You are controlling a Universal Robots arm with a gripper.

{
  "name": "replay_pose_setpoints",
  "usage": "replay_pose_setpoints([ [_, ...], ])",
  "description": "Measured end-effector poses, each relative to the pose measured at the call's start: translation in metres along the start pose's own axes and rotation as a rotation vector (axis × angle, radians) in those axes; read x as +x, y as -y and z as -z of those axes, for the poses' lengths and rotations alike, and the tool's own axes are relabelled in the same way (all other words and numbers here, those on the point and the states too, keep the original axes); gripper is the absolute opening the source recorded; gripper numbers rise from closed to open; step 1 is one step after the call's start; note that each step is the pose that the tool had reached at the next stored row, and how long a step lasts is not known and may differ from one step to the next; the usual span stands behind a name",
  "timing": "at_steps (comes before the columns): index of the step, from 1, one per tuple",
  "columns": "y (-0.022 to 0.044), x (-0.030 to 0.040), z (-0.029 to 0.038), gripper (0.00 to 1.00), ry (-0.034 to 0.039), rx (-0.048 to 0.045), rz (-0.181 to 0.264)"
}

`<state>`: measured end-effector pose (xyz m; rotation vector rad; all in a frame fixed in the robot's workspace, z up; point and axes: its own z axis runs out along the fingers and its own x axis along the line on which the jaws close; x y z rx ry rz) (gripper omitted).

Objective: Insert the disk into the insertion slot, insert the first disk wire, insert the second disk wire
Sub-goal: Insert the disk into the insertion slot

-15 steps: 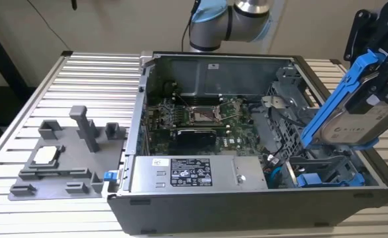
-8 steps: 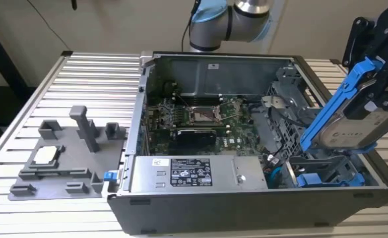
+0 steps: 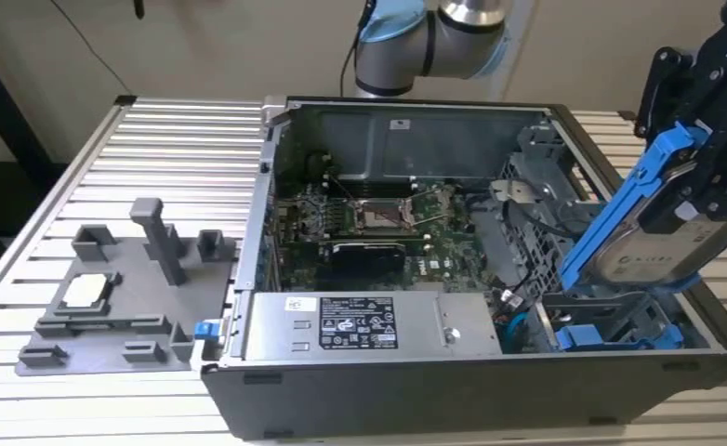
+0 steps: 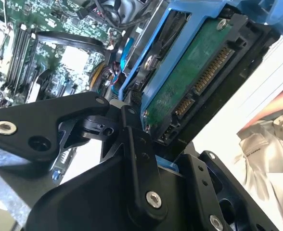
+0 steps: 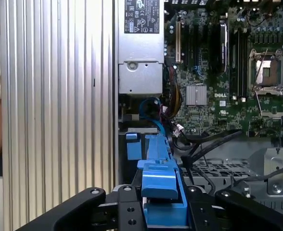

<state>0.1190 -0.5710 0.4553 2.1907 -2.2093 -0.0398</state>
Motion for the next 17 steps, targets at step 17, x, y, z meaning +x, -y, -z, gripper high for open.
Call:
replay_pose_setpoints([
  [17,0.0027,-0.0001,-0.0212,0.33,-0.0012,0.0001,0.031],
])
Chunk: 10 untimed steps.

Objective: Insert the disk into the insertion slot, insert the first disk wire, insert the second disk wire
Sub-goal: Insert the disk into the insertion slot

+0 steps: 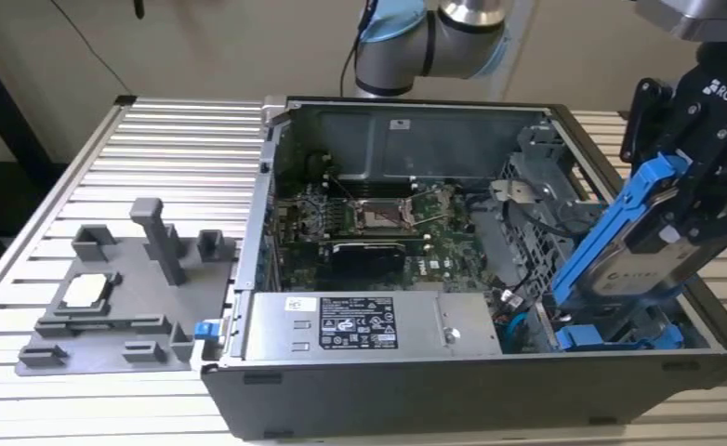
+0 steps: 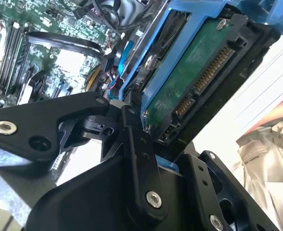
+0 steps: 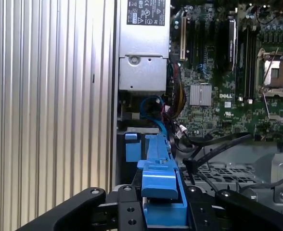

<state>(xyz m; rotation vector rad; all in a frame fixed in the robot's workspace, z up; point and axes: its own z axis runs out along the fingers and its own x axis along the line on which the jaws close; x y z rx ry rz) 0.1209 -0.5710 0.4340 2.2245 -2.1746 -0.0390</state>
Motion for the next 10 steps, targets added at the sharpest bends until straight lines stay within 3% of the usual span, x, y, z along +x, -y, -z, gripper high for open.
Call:
replay_pose_setpoints([
  [10,0.0017,0.0,-0.0124,0.33,-0.0004,0.0001,0.011],
])
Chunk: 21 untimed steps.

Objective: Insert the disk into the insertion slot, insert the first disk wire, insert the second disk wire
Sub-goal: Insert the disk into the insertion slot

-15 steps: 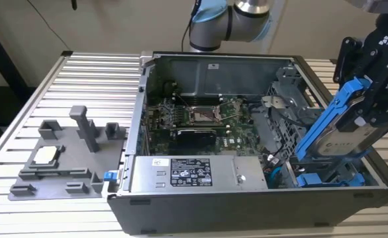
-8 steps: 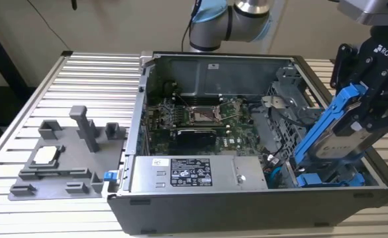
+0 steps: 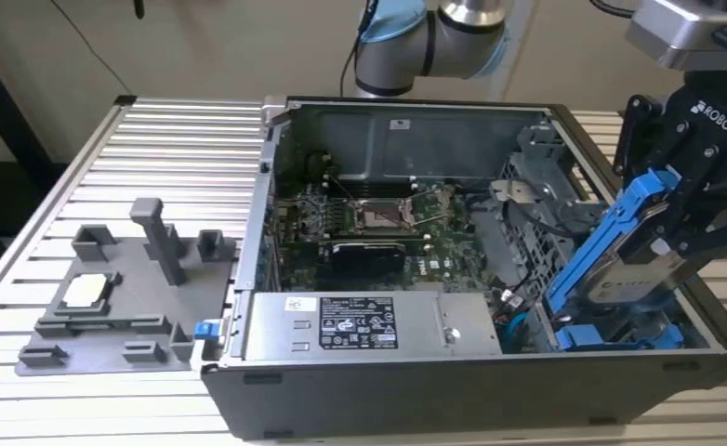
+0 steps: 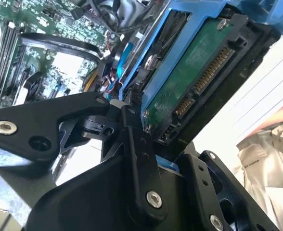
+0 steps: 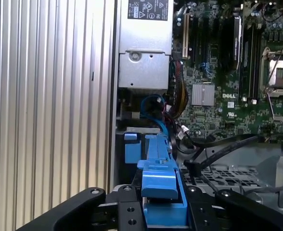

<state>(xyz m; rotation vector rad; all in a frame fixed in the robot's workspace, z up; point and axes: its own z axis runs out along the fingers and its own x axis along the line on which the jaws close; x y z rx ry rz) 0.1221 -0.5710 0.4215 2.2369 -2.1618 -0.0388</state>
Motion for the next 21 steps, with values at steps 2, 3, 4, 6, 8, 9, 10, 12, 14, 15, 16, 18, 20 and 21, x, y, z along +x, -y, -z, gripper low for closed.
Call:
replay_pose_setpoints([
  [2,0.0005,0.0,-0.0024,0.33,-0.0001,0.0,0.001],
  [3,0.0008,0.0,-0.0036,0.33,-0.0001,0.0,0.001],
  [4,0.0011,0.0,-0.0048,0.33,-0.0002,0.0,0.002],
  [6,0.0019,0.0,-0.0074,0.33,-0.0001,0.0,0.002],
  [8,0.0026,0.0,-0.0099,0.33,-0.0002,0.0,0.003],
  [9,0.0028,0.0,-0.011,0.33,-0.0009,0.0,0.002],
  [10,0.0029,0.0,-0.0125,0.33,-0.001,-0.0002,0.002],
  [12,0.0031,0.0001,-0.016,0.33,-0.0013,-0.0005,0.002],
  [14,0.0034,0.0,-0.0193,0.33,-0.0007,-0.0001,0.002],
  [15,0.0036,0.0,-0.0197,0.33,0.0,0.0001,0.003],
  [16,0.0037,0.0,-0.0197,0.33,0.0001,0.0001,0.003],
  [18,0.0037,0.0001,-0.0192,0.33,0.0001,0.0,0.003],
  [20,0.004,0.0,-0.0169,0.33,0.0011,-0.0002,0.003],
  [21,0.0042,0.0,-0.0151,0.33,0.001,-0.0004,0.003],
])
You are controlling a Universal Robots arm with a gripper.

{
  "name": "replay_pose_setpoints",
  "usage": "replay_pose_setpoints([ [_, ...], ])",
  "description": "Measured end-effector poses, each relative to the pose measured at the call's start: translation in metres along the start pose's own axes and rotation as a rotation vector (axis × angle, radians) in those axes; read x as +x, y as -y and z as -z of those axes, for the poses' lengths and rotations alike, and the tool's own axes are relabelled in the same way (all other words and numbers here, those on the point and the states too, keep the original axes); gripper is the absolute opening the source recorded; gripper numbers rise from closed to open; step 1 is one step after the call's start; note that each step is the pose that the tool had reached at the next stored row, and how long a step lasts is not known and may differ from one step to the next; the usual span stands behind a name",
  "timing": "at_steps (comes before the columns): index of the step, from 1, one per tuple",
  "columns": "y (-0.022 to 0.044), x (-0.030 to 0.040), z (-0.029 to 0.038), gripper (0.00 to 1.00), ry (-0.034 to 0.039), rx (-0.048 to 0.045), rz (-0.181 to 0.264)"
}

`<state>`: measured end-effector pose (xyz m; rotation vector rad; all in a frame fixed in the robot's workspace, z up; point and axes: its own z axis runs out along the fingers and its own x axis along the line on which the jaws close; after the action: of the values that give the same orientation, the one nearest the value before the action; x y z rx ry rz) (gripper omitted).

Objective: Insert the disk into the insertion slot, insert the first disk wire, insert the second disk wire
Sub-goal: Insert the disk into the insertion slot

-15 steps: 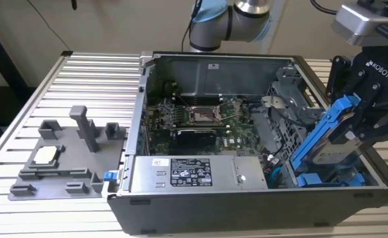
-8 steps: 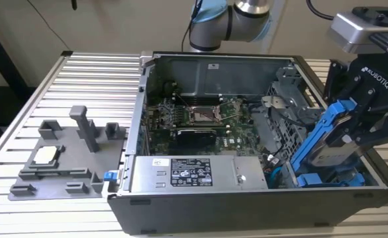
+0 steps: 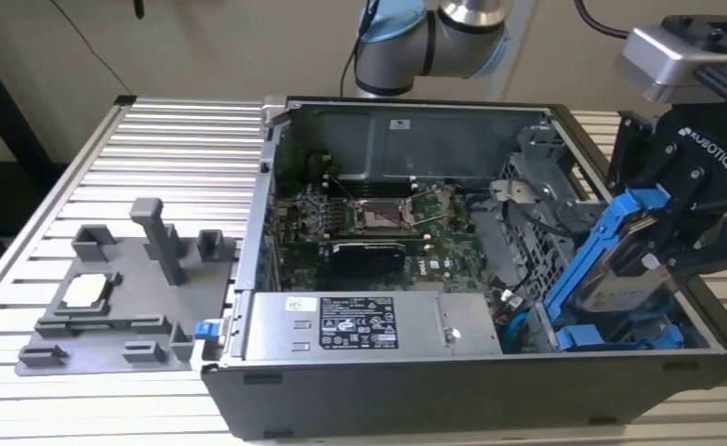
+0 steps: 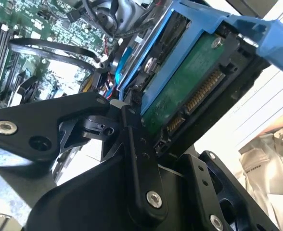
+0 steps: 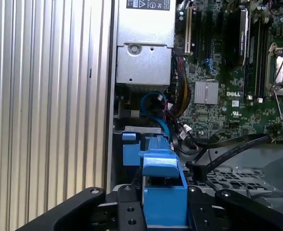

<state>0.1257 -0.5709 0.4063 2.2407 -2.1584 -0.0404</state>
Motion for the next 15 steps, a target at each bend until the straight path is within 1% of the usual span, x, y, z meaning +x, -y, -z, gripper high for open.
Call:
replay_pose_setpoints([
  [2,0.0001,0.0001,0.0054,0.33,-0.0008,-0.0009,0.0],
  [4,0.0005,0.0001,0.0129,0.33,-0.001,-0.0018,0.0],
  [5,0.0007,0.0001,0.0162,0.33,-0.0008,-0.0033,0.0],
  [6,0.0008,0.0002,0.0182,0.33,-0.0008,-0.0077,0.0],
  [8,0.0013,0.0002,0.0187,0.33,-0.0002,-0.0237,0.0],
  [9,0.0015,0.0001,0.0188,0.33,-0.0001,-0.0266,0.0],
  [12,0.0041,0.0003,0.0178,0.33,-0.0001,-0.0286,0.0],
  [15,0.008,0.0004,0.0148,0.33,0.0001,-0.036,0.0],
])
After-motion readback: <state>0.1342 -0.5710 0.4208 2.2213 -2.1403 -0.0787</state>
